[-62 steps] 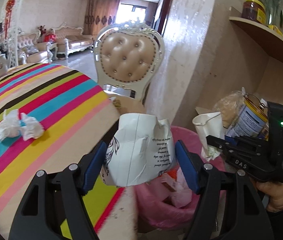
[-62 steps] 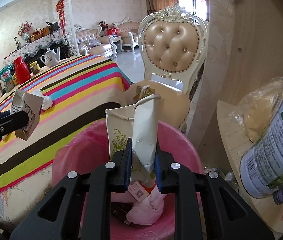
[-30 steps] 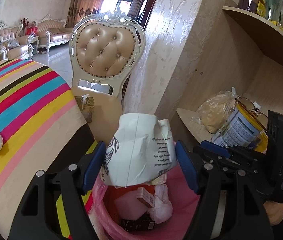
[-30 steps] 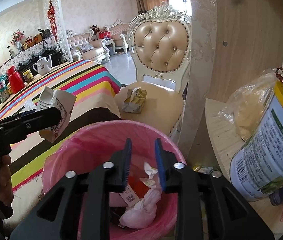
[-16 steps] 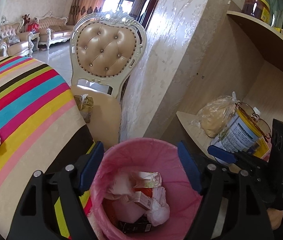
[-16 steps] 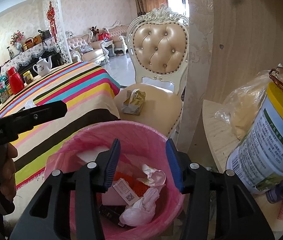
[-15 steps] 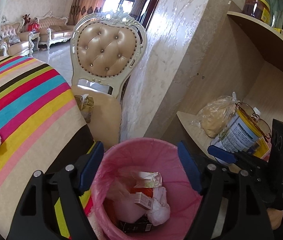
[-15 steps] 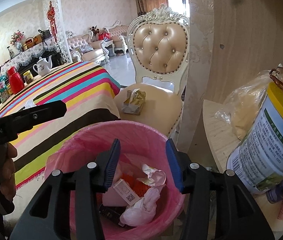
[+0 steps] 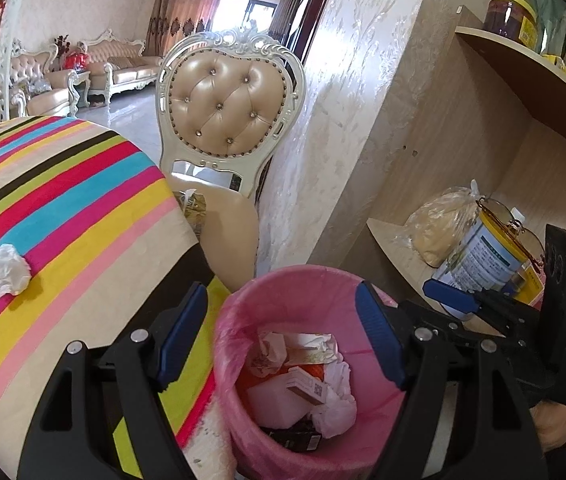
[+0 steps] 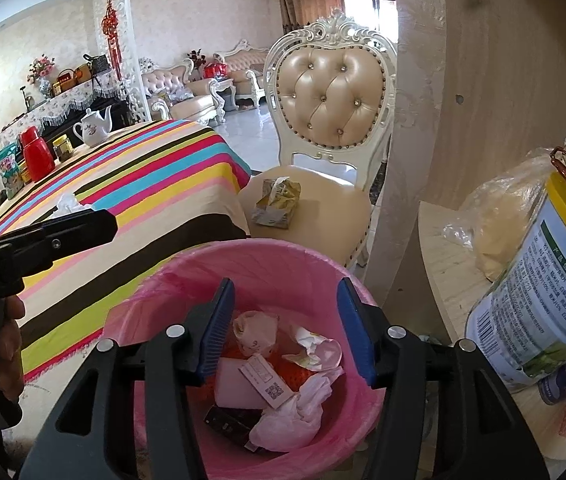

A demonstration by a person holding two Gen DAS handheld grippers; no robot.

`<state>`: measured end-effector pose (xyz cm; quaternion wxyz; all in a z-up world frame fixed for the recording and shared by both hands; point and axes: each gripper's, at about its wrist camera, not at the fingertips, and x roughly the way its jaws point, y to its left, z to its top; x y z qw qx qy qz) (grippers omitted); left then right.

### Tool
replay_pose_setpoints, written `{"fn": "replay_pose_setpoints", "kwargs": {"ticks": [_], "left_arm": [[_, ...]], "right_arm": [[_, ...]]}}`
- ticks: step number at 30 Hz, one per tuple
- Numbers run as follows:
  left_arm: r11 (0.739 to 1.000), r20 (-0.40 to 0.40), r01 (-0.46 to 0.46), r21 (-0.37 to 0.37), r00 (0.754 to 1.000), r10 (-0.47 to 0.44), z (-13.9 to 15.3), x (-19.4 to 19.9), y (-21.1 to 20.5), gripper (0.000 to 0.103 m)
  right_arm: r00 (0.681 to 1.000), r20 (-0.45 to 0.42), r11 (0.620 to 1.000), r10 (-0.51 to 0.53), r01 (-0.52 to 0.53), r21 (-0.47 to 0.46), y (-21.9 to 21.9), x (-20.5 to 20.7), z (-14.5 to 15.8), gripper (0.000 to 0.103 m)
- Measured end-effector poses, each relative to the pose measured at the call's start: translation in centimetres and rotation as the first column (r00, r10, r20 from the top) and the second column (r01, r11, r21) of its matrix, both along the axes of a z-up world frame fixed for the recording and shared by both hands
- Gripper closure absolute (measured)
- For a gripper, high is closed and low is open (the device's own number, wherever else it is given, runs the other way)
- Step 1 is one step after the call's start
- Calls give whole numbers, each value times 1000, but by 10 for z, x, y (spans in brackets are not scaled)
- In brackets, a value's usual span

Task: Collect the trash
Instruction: 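Move both tools back over the striped tablecloth toward the white tissues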

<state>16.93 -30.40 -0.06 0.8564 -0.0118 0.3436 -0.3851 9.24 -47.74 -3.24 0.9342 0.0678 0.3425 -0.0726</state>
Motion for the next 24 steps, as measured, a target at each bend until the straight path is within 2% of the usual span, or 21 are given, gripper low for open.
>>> {"fn": "replay_pose_setpoints", "kwargs": {"ticks": [3, 14, 24], "left_arm": [[1000, 6, -20, 4, 1000, 20, 0, -2, 9, 29], [994, -2, -113, 2, 994, 113, -4, 2, 60, 29], [974, -2, -224, 7, 974, 225, -5, 7, 119, 29]], "right_arm": [[1000, 3, 1000, 13, -13, -1, 6, 1, 0, 46], [997, 7, 997, 82, -82, -4, 40, 14, 3, 44], [986, 18, 986, 165, -165, 15, 79, 34, 5, 43]]}}
